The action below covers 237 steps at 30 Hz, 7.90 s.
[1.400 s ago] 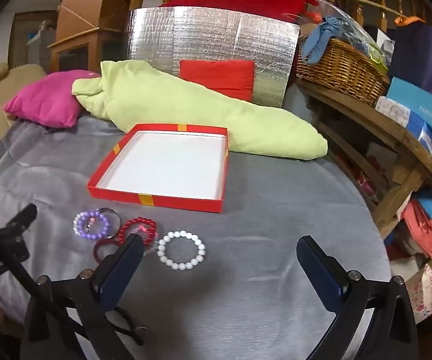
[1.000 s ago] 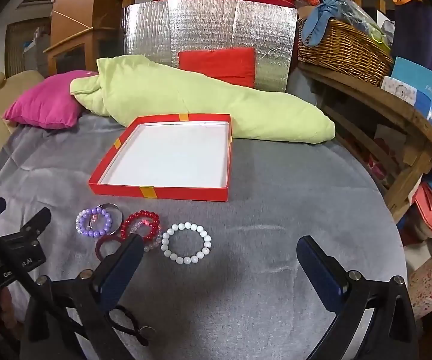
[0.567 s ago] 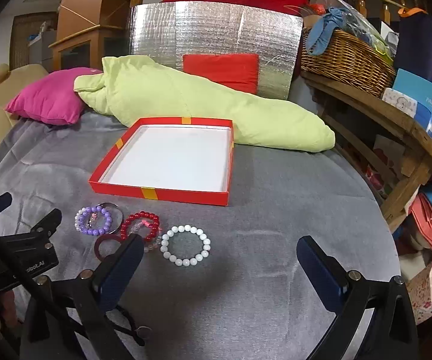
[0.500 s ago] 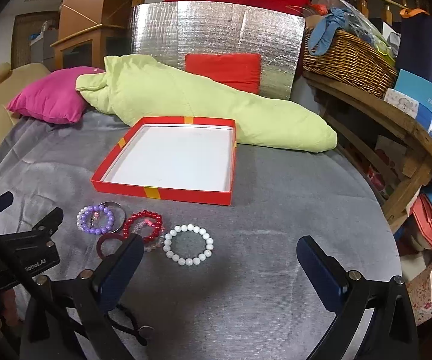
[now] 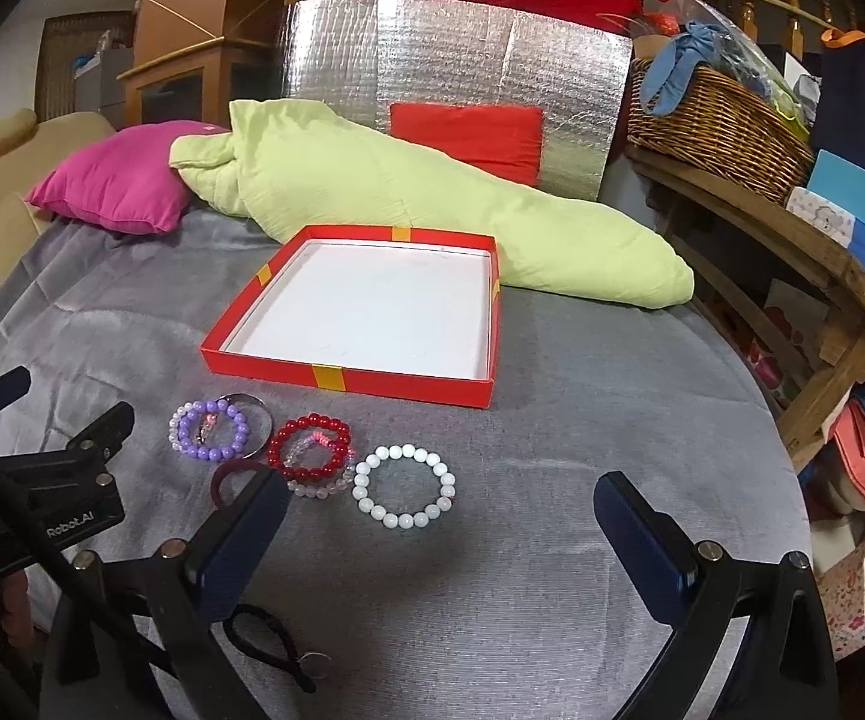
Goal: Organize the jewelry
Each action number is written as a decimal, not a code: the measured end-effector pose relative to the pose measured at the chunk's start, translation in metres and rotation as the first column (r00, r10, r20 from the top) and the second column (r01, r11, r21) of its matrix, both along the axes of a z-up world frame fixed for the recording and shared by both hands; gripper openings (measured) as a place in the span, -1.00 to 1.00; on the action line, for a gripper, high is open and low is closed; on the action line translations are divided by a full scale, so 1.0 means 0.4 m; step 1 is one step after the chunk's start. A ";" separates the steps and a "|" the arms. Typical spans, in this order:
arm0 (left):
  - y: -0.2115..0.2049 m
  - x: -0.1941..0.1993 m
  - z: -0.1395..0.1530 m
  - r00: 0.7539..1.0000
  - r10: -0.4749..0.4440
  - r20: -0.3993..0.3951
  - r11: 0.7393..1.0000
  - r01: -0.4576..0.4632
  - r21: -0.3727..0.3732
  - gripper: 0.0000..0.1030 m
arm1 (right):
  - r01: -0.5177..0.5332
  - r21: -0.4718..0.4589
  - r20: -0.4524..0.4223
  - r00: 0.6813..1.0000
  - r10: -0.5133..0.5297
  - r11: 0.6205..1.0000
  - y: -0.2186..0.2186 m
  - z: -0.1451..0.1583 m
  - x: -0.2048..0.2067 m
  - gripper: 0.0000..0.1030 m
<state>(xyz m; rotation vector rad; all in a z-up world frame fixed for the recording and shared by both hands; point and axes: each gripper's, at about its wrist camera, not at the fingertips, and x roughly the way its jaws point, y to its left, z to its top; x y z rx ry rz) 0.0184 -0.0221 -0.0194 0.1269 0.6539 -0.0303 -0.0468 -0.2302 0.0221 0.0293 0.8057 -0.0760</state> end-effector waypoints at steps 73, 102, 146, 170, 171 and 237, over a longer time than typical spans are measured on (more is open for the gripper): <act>-0.199 -0.086 -0.163 0.727 -0.590 -0.350 0.802 0.579 -0.148 -0.85 | -0.039 0.238 -0.290 0.951 0.109 0.970 -0.078 -0.261 0.218 -0.80; -0.128 0.221 0.039 0.924 -0.381 -0.036 0.913 0.370 -0.169 -0.89 | -0.046 0.465 0.053 0.998 0.025 0.884 -0.116 -0.083 0.225 -0.80; -0.145 0.291 -0.088 0.964 -0.204 -0.172 0.979 0.206 -0.008 0.13 | 0.093 0.486 -0.168 0.986 -0.012 0.869 -0.156 -0.230 0.379 -0.03; -0.064 0.159 0.021 0.991 -0.136 -0.007 0.987 0.136 0.090 0.35 | -0.054 0.483 -0.137 0.981 0.137 0.874 -0.086 -0.144 0.268 -0.03; -0.060 0.156 0.021 0.991 -0.132 -0.005 0.987 0.132 0.095 0.35 | -0.057 0.481 -0.136 0.981 0.138 0.875 -0.084 -0.143 0.267 -0.03; 0.099 0.191 -0.038 0.973 -0.092 -0.211 0.994 0.101 0.031 0.39 | -0.148 0.519 -0.212 0.932 0.295 0.842 0.018 -0.210 0.295 -0.08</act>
